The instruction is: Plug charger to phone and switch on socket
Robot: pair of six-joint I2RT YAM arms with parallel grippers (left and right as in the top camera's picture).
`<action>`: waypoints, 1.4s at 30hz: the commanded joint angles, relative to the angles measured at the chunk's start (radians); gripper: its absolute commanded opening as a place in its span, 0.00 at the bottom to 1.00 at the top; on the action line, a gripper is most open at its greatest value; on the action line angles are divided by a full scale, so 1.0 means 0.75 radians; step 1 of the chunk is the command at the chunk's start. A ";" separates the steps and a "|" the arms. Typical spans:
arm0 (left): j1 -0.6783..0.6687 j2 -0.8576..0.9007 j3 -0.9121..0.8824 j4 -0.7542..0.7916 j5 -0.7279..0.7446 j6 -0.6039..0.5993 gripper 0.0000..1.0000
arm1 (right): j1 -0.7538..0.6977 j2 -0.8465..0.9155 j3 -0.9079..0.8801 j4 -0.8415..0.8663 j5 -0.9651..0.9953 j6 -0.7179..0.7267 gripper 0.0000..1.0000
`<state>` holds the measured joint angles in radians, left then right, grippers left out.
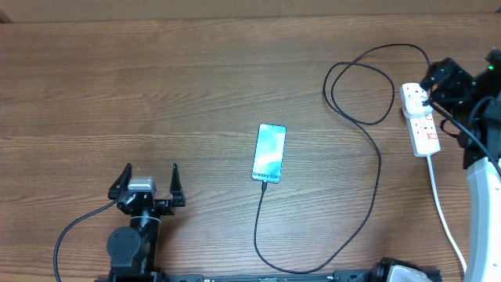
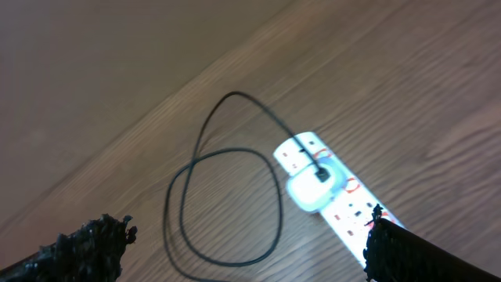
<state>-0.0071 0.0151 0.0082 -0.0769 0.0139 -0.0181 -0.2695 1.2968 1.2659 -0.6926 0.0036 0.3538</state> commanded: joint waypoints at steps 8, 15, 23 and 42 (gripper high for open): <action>-0.006 -0.014 -0.004 -0.002 0.003 0.030 0.99 | 0.257 -0.021 0.005 -0.074 0.034 -0.021 1.00; -0.006 -0.014 -0.004 -0.002 0.003 0.030 0.99 | 0.278 -0.021 -0.058 -0.136 0.052 -0.020 1.00; -0.006 -0.014 -0.004 -0.002 0.003 0.030 0.99 | 0.278 -0.031 -0.303 -0.045 0.050 -0.020 1.00; -0.006 -0.014 -0.004 -0.002 0.003 0.030 0.99 | 0.279 -0.047 -0.901 0.288 -0.083 -0.019 1.00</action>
<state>-0.0071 0.0151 0.0082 -0.0765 0.0143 -0.0181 -0.0631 1.2919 0.6296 -0.5045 -0.0261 0.3508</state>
